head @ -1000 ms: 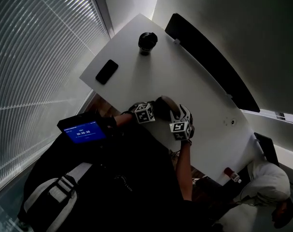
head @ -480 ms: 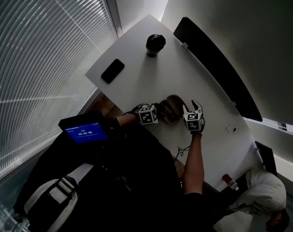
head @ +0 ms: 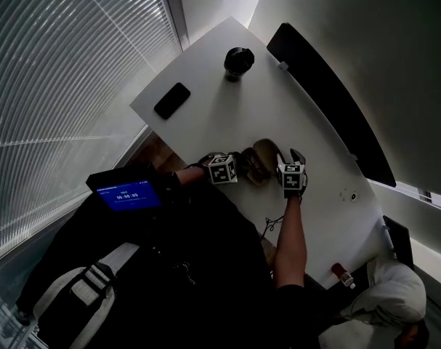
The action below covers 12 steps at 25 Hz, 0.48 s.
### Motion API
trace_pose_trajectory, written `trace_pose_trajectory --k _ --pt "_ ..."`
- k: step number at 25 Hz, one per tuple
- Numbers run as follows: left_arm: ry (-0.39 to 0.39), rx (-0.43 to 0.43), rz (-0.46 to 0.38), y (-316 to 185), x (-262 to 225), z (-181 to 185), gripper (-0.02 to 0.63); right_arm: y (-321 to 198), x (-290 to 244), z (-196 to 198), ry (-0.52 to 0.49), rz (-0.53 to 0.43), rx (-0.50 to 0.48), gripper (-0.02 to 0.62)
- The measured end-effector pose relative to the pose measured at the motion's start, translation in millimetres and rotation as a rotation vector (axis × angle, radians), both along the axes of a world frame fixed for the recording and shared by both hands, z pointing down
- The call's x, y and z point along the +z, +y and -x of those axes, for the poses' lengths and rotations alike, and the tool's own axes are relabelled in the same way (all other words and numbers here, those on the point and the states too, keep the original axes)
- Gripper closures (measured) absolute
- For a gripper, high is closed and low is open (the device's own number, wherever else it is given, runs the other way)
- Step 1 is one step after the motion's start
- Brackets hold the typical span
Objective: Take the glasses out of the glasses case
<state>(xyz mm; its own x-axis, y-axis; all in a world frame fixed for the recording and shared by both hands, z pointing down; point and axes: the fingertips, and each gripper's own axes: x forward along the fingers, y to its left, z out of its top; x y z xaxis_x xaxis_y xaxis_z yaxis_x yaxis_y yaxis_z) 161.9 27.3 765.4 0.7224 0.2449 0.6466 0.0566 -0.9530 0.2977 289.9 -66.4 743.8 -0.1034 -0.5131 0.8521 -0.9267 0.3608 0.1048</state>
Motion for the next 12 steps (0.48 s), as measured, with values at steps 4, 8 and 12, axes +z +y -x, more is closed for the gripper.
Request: trace_pose_trajectory --k 4,8,12 --pt "-0.005 -0.012 0.001 -1.7 0.7 0.7 0.509 -0.4 4.9 -4.1 0.036 0.0 0.025 0.368" --pt "-0.005 -0.019 0.0 -3.1 1.5 1.2 0.509 0.6 3.5 -3.7 0.032 -0.009 0.075 0.37" --pt "0.001 -0.021 -0.025 -6.4 -4.6 -1.2 0.514 6.1 -7.1 5.1 0.029 -0.08 0.042 0.37"
